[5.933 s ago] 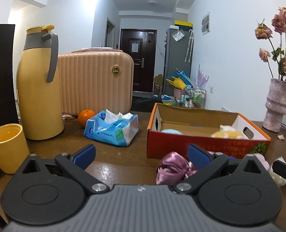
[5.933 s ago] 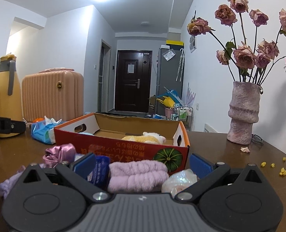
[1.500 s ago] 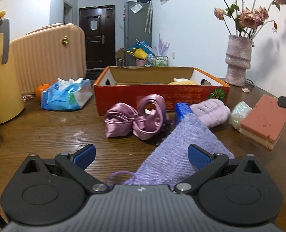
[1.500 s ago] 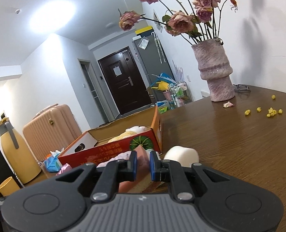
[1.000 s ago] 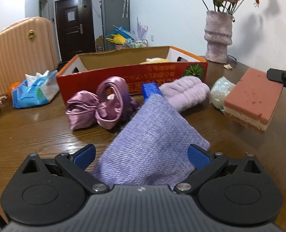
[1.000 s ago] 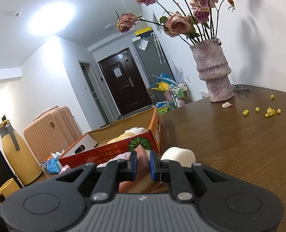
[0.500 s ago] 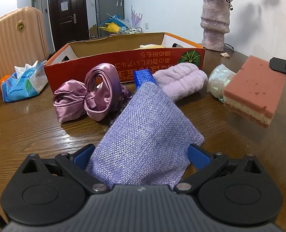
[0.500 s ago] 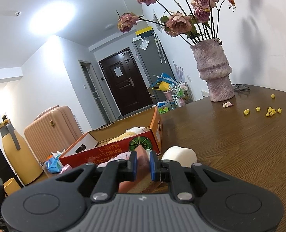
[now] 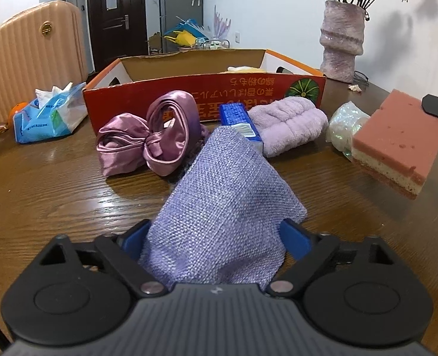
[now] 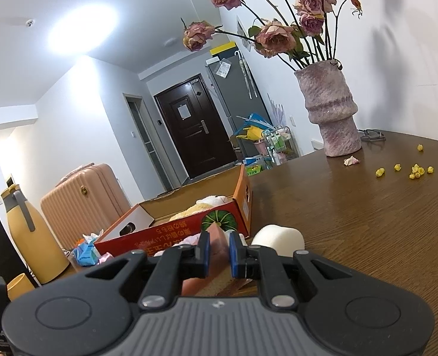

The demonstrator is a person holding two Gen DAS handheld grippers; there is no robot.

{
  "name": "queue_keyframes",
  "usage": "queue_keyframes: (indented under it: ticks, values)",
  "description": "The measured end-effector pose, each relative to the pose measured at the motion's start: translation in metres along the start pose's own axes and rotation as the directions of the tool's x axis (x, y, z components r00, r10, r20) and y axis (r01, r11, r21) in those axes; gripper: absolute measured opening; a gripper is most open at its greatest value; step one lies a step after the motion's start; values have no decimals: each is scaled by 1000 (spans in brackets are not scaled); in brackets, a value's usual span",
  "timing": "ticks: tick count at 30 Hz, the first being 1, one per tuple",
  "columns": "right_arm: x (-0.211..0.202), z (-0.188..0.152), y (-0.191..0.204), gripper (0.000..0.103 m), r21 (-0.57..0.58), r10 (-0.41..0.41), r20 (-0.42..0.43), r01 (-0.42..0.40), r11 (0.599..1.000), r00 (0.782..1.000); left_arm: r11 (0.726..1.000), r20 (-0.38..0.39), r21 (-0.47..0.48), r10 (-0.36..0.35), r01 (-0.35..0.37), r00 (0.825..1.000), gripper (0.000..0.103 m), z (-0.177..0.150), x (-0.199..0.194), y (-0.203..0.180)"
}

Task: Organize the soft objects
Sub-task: 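Raise the purple bag with the left tool while the right tool carries the pink sponge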

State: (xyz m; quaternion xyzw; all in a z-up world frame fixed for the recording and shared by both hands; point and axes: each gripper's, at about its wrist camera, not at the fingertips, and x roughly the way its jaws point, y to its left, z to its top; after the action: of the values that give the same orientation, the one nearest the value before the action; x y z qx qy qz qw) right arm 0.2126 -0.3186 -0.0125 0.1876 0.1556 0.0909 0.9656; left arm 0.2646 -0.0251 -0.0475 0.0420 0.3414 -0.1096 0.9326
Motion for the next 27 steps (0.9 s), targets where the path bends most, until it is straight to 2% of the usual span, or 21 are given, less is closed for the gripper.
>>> queue_keyframes:
  ticks: [8,11,27]
  values:
    - [0,0,0,13,-1,1,0,-1,1000,1000,999,15,-34,19,-18,1000,58,-2,-9,4]
    - [-1,0,0,13,-1,0,0,0,1000,1000,998,19,-60,25,-24,1000,52,-3,-13,8]
    - [-3,-2,3,13,-8,5,3,-5,1000,1000,987,126,-143,93,-75,988,49,-6,-44,21]
